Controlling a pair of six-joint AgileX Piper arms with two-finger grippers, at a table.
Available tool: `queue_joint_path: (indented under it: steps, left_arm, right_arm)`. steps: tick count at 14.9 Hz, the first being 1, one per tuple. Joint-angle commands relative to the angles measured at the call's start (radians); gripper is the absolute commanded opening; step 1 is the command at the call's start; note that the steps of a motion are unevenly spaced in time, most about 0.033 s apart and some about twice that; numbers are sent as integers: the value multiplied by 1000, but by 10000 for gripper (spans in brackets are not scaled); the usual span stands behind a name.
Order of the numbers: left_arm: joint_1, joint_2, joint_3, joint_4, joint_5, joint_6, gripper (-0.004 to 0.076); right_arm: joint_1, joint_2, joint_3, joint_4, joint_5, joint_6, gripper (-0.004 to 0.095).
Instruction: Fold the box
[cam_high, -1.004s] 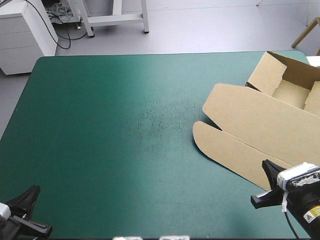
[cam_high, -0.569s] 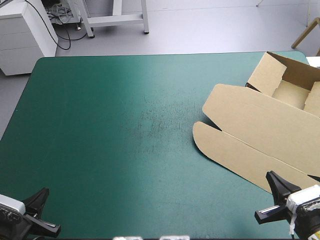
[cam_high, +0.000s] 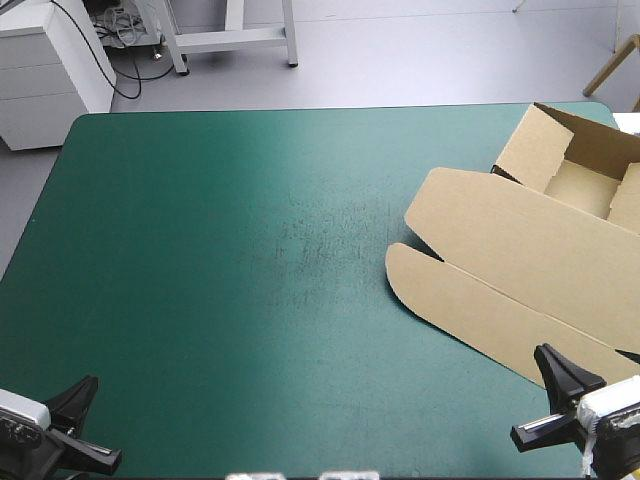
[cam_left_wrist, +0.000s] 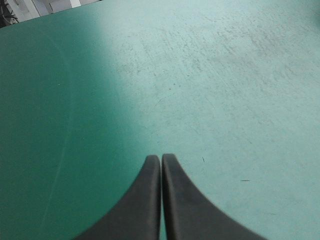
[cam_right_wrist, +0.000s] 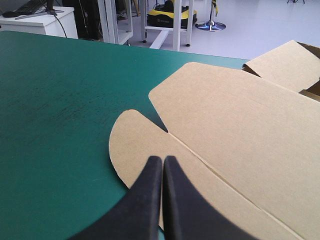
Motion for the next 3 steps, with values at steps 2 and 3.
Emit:
queue_joint_path:
  steps: [2, 3]
  left_arm:
    - [-2, -12, -22, 10, -76, -4, -10]
    - [-2, -12, -22, 10, -76, -4, -10]
  right_arm:
    - [0, 14, -24, 3, -76, 0, -14]
    - [0, 14, -24, 3, -76, 0, -14]
